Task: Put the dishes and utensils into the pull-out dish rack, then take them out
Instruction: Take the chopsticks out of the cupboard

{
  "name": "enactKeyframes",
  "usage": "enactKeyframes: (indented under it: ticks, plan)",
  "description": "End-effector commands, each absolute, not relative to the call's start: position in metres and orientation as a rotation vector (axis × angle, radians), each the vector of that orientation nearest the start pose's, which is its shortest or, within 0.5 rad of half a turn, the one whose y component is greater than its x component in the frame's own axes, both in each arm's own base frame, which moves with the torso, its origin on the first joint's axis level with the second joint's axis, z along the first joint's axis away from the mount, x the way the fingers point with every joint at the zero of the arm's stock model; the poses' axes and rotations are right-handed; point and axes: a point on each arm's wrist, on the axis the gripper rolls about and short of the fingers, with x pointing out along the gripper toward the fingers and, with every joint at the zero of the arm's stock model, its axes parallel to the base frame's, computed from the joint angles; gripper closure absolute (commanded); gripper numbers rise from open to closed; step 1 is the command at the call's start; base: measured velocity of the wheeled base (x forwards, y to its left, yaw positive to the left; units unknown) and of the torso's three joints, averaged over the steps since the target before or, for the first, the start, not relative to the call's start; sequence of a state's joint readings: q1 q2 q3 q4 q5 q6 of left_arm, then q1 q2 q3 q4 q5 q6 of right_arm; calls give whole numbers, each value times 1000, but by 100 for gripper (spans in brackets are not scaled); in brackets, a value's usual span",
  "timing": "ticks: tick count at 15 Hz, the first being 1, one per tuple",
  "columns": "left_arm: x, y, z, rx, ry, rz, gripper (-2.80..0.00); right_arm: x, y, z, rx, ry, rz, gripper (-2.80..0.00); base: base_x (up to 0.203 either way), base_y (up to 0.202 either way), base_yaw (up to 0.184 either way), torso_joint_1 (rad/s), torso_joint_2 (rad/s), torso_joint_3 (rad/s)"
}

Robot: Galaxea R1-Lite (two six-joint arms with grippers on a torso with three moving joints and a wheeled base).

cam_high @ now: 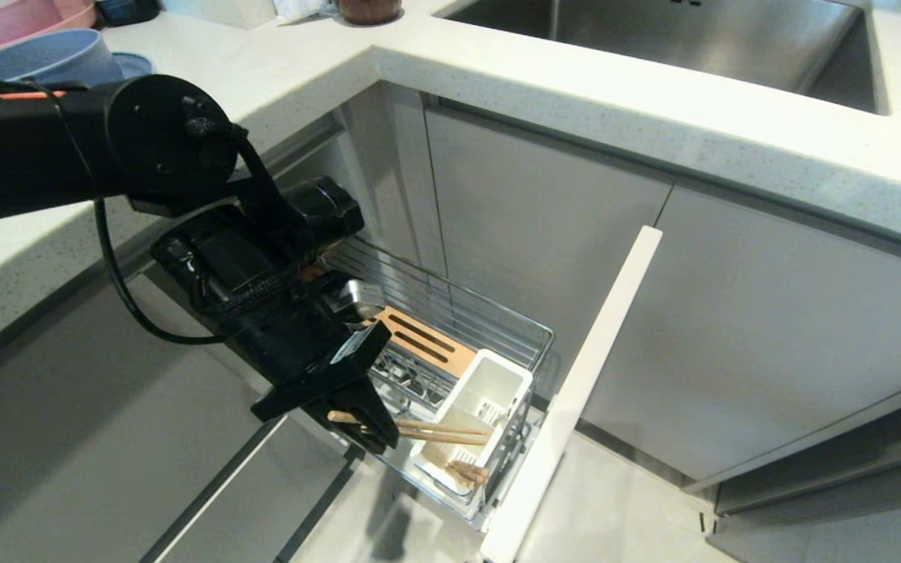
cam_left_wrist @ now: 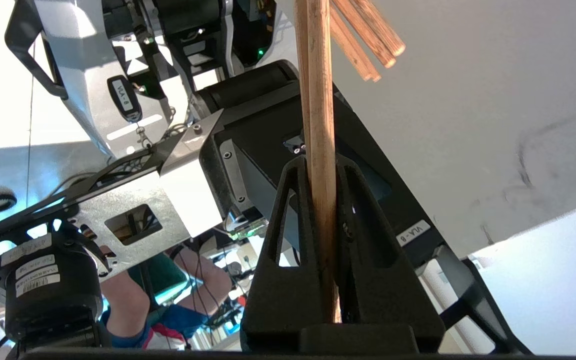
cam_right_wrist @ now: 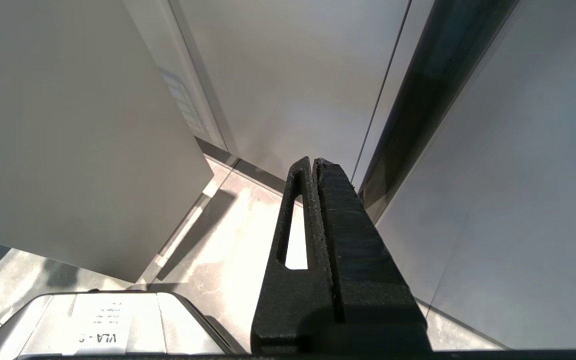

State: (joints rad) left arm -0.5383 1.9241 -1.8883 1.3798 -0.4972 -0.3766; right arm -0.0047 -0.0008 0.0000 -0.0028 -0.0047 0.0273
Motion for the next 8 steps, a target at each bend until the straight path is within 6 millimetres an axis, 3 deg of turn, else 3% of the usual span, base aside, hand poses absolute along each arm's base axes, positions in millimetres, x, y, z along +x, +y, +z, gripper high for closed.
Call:
enactKeyframes:
  ticks: [1,8]
  plan:
    - [243,-157,259,-255,1605,-567,0,-23,0,75,28,-6,-9,0,0,0,0,0,0,0]
    - [231,-152,271,-245,1584,-579,0,-23,0,75,28,-6,-9,0,0,0,0,0,0,0]
